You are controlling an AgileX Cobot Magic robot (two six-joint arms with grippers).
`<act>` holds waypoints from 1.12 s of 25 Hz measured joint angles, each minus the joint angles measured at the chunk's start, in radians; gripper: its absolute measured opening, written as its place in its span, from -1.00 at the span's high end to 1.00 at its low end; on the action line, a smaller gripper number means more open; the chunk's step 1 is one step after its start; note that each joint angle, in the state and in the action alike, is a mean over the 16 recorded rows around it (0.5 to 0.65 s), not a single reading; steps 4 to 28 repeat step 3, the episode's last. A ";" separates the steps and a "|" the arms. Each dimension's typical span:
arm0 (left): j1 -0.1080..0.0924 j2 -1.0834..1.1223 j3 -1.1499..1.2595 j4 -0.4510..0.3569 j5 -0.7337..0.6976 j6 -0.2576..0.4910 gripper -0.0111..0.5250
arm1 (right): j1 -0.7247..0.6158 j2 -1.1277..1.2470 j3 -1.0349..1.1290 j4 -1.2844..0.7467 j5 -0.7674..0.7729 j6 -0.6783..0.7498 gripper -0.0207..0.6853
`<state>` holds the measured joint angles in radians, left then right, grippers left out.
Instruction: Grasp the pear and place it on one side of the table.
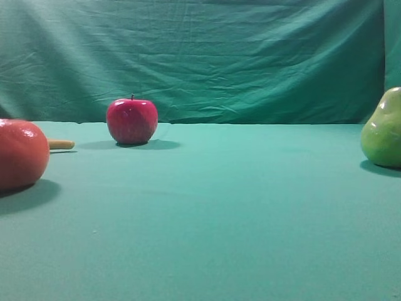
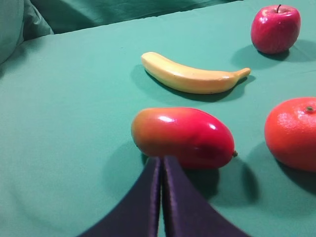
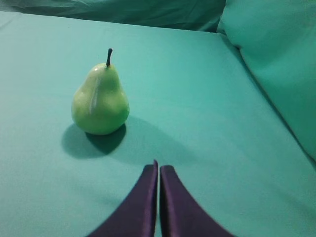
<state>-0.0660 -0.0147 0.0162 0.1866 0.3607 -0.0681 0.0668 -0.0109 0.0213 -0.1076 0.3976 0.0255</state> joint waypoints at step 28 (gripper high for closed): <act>0.000 0.000 0.000 0.000 0.000 0.000 0.96 | 0.000 0.000 0.000 0.000 0.000 0.000 0.94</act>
